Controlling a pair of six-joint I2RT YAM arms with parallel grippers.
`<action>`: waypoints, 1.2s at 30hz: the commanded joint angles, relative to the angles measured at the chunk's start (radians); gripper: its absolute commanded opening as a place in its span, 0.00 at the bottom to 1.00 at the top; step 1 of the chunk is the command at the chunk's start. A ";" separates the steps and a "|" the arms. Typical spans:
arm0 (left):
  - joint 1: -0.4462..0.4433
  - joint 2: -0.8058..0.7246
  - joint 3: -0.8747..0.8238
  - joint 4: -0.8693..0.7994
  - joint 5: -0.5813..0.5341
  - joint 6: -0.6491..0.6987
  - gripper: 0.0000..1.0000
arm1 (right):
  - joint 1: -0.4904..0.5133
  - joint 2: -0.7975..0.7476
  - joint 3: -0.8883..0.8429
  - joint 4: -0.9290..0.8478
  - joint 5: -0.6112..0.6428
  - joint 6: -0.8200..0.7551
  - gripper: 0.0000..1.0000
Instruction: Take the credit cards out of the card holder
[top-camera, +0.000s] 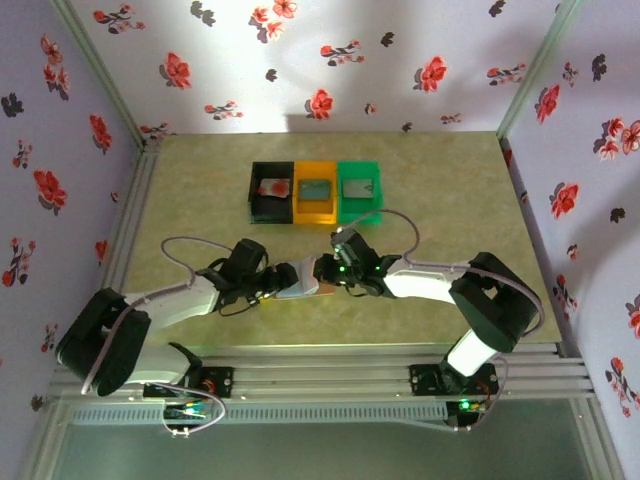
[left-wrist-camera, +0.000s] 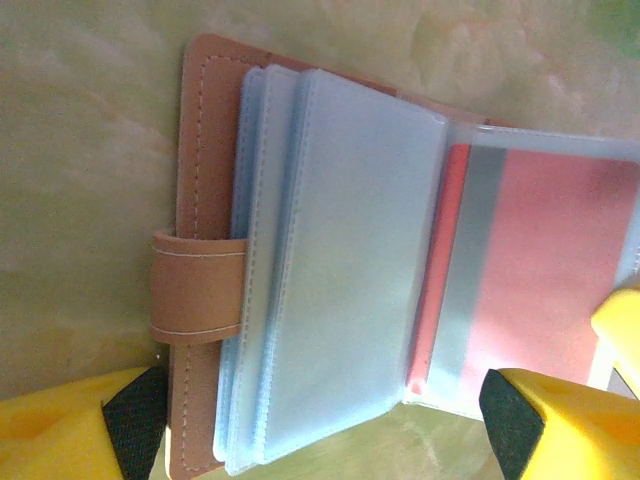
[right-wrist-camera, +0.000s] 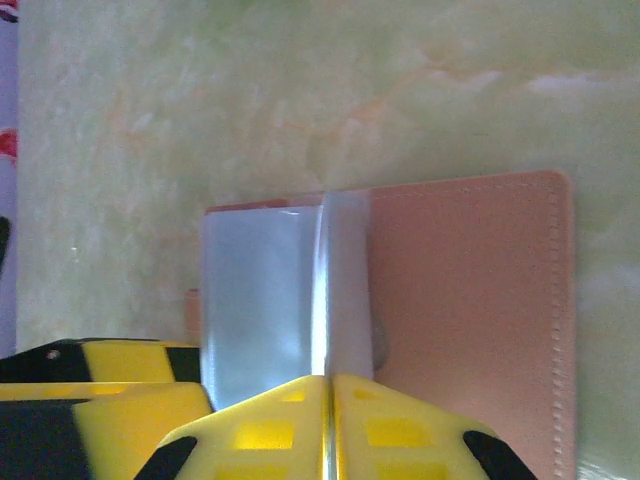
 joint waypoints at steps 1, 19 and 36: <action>0.013 -0.027 -0.044 0.013 0.024 -0.030 0.85 | 0.019 -0.009 0.033 0.028 -0.021 -0.003 0.10; 0.091 -0.181 -0.124 -0.007 0.045 -0.031 0.86 | 0.081 0.102 0.118 0.044 -0.049 -0.004 0.13; 0.093 -0.177 -0.115 -0.040 0.052 -0.011 0.86 | 0.082 0.166 0.106 0.062 -0.058 -0.011 0.19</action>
